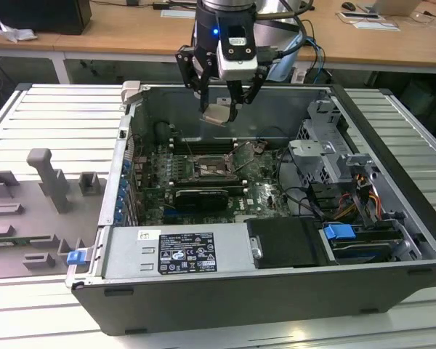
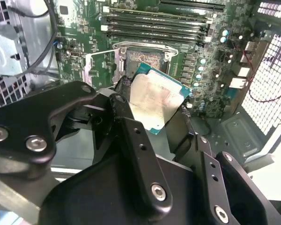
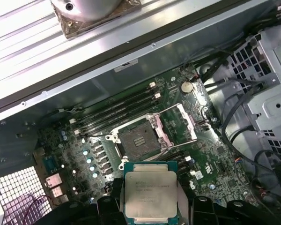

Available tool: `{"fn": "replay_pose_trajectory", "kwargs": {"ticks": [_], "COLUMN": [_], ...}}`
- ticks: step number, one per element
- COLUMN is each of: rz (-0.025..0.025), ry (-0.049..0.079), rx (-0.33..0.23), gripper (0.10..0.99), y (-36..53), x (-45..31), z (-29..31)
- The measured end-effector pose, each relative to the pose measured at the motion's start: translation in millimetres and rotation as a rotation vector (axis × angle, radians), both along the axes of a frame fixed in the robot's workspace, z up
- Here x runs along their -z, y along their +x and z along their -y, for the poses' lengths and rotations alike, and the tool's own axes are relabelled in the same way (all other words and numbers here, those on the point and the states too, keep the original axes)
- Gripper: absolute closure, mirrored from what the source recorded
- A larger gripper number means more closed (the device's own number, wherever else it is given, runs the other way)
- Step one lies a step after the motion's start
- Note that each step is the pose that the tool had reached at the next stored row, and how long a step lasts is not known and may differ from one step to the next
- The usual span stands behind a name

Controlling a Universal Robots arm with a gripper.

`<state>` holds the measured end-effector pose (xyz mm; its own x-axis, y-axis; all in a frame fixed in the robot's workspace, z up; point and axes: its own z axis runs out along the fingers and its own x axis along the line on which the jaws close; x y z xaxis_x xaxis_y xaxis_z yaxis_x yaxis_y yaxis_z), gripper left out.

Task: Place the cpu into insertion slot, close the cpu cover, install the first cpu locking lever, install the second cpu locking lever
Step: 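Place the cpu into insertion slot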

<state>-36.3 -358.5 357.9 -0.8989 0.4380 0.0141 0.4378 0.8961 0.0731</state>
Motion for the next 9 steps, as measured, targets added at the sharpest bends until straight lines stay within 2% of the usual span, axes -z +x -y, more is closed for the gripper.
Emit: {"fn": "replay_pose_trajectory", "kwargs": {"ticks": [7,9], "rz": [0.0,-0.0001], "ry": [-0.003,-0.003], "rx": [0.098,0.152], "gripper": [0.549,0.549], "y": [0.0,0.0], "x": [0.8,1.3], "z": [0.0,0.0]}}
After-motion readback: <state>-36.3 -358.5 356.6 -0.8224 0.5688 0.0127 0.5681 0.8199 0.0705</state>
